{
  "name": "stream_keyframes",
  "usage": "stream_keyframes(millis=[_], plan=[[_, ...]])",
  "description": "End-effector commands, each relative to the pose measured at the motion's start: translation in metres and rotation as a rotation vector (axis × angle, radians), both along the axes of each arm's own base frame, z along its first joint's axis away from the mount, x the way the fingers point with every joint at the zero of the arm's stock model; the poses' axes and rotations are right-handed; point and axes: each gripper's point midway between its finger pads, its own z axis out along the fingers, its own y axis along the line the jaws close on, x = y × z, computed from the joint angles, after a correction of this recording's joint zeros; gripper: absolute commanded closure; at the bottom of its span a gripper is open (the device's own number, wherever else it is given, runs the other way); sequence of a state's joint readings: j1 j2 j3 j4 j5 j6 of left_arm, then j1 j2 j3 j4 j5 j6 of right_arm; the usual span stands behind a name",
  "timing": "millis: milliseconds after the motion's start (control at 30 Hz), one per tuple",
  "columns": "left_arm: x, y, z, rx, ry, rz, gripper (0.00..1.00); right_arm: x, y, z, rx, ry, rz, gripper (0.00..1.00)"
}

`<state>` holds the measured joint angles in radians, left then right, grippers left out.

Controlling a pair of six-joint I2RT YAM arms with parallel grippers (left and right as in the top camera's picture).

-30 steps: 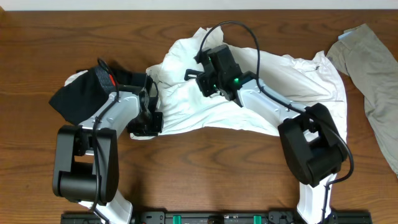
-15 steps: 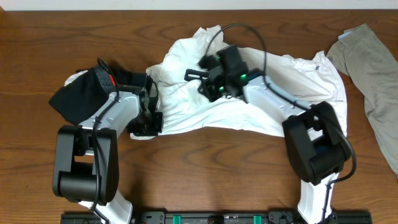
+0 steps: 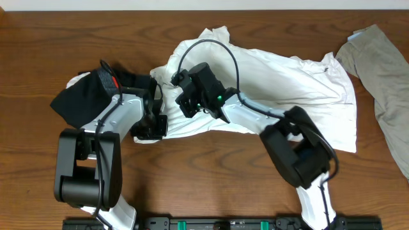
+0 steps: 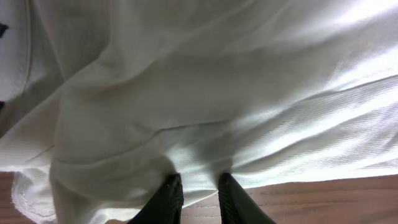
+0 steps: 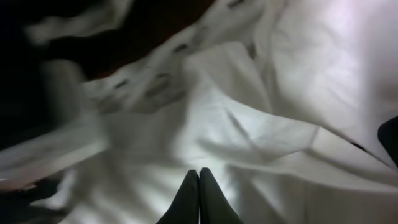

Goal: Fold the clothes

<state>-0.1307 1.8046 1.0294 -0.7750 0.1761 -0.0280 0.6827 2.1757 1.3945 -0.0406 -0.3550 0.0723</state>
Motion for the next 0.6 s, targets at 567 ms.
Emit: stream_keyframes(millis=[567], plan=[[-0.006, 0.009, -0.001, 0.035, 0.030, 0.002, 0.76, 0.112, -0.096, -0.006, -0.014, -0.101, -0.477, 0.99]])
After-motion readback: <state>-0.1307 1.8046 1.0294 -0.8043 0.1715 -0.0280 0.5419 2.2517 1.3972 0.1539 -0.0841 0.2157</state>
